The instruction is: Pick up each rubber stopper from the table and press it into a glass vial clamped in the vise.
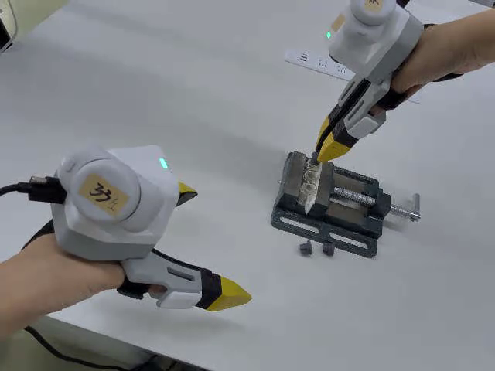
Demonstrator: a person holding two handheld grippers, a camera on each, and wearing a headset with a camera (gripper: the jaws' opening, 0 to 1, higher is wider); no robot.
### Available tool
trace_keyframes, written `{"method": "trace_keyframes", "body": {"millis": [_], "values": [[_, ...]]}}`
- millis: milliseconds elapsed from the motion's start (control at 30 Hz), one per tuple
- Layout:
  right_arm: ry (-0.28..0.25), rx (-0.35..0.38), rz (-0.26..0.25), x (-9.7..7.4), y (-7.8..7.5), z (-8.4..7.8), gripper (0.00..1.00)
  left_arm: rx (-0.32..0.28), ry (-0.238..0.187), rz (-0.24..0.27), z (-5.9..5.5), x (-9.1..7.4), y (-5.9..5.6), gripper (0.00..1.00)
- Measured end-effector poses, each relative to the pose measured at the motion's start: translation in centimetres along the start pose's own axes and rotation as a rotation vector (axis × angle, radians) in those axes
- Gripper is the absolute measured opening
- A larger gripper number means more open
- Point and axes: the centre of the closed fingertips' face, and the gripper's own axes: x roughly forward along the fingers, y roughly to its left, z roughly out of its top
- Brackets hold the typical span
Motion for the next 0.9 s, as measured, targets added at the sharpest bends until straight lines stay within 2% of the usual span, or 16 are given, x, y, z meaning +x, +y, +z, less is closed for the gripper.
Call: {"method": "trace_keyframes", "body": {"millis": [300, 433, 500, 533, 567, 700, 900], "values": [[-0.01, 0.003, -0.011, -0.6, -0.4, 0.3, 0.05, 0.001, 0.0, 0.001, 0.0, -0.1, -0.1, 0.91], [-0.007, -0.022, -0.044, -1.0, -0.6, 0.5, 0.05, 0.001, -0.004, 0.001, 0.2, -0.1, -0.1, 0.9], [0.008, -0.064, -0.064, -1.1, -0.2, 0.4, 0.05, 0.002, -0.005, 0.002, 0.2, -0.1, -0.1, 0.9], [0.013, -0.088, -0.09, -1.2, -0.6, 0.4, 0.05, 0.002, -0.004, 0.002, 0.2, -0.1, -0.1, 0.9], [0.014, -0.089, -0.086, -1.2, -0.4, 0.3, 0.05, 0.002, -0.004, 0.001, 0.2, -0.1, -0.1, 0.9], [0.027, -0.129, -0.122, -0.9, 0.0, 0.1, 0.05, 0.006, -0.002, -0.002, 0.2, 0.0, -0.3, 0.9], [0.027, -0.15, -0.17, -0.5, 0.5, -0.1, 0.04, 0.011, -0.006, -0.004, 0.4, 0.0, -0.4, 0.9]]}}
